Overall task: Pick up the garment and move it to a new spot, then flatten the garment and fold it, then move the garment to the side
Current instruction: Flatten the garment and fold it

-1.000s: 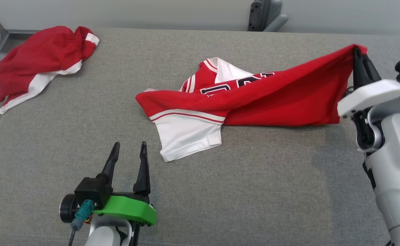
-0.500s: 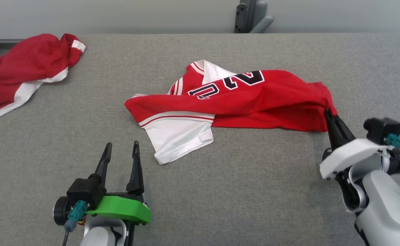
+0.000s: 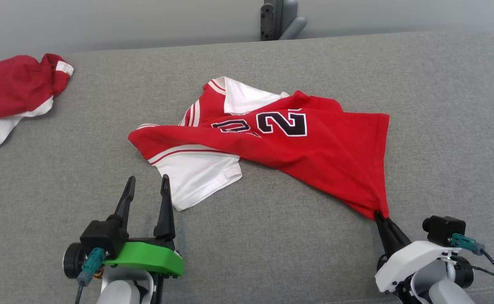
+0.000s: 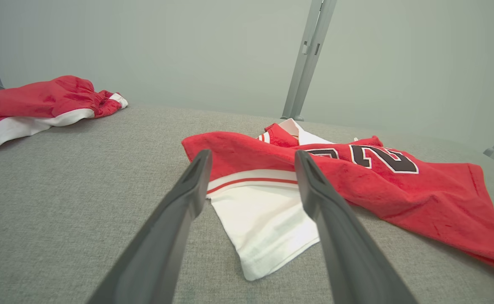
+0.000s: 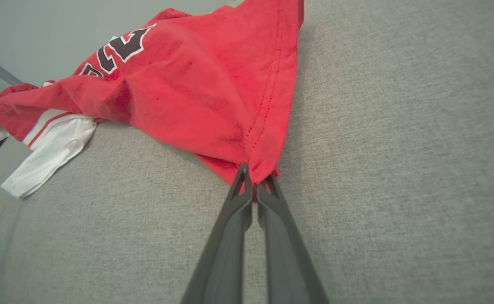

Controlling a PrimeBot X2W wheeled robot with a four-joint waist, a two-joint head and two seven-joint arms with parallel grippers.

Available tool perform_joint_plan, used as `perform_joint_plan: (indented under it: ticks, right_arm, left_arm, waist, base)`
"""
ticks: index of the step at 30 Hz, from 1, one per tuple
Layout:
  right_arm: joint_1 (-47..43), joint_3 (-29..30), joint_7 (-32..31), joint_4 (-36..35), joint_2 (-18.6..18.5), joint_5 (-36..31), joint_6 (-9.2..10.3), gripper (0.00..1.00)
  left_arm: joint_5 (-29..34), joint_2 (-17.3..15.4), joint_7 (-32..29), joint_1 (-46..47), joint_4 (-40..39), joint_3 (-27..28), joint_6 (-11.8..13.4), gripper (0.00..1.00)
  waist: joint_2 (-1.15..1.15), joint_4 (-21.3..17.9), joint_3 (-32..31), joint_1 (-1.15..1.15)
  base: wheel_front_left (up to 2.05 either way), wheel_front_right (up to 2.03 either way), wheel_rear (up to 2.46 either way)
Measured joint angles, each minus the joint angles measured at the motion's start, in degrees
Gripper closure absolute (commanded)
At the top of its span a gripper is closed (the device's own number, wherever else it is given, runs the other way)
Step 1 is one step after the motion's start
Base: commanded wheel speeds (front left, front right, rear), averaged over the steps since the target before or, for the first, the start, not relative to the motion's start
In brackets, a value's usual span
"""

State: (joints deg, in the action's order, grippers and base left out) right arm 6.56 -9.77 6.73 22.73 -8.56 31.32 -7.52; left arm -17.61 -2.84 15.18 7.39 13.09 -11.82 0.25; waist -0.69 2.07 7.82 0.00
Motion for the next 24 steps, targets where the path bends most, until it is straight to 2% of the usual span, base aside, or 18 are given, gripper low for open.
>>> perform_joint_plan:
  ticks: [3,4,5,6,7,16,24]
  right_arm:
    - [-0.41,-2.69,-0.43,-0.02,-1.62,-2.31,0.00,1.00]
    - [-0.48,-3.34,-0.41,-0.01,-2.19,-3.23,0.00,0.70]
    - [-0.54,-4.10,-0.24,0.01,-2.82,-4.07,0.00,0.52]
    - [-0.67,-4.77,-0.07,0.18,-3.47,-5.11,0.00,0.15]
    - [-0.86,-5.12,0.14,0.38,-3.79,-5.73,0.00,0.00]
    - [-4.15,-4.78,3.24,3.24,-3.96,-8.42,0.00,0.00]
    - [-6.23,1.82,6.03,-0.44,-3.42,-8.29,0.00,0.00]
  left_arm:
    - [0.03,0.00,0.00,0.02,0.04,0.19,-0.05,0.00]
    - [0.03,0.00,0.00,0.02,0.07,0.22,-0.08,0.00]
    - [0.04,0.00,0.00,0.02,0.08,0.26,-0.18,0.00]
    - [0.04,0.00,-0.01,0.02,0.11,0.31,-0.21,0.00]
    - [0.04,0.00,-0.01,0.01,0.13,0.35,-0.21,0.00]
    - [0.09,0.00,0.00,-0.01,0.15,0.67,-0.25,0.00]
    - [0.09,0.00,-0.01,-1.21,0.65,0.60,-0.32,0.00]
  waist:
    - [0.00,-0.21,-0.12,0.00]
    - [0.00,-0.29,-0.14,0.00]
    - [0.00,-0.37,-0.16,0.00]
    - [0.00,-0.46,-0.17,0.00]
    - [0.00,-0.56,-0.17,0.00]
    - [0.00,-1.77,0.00,0.00]
    - [0.00,-2.90,-1.52,0.00]
  base:
    - [0.00,0.00,0.00]
    - [0.00,0.00,0.00]
    - [0.00,0.00,0.00]
    - [0.00,0.00,0.00]
    - [0.00,0.00,0.00]
    - [0.00,0.00,0.00]
    - [0.00,0.00,0.00]
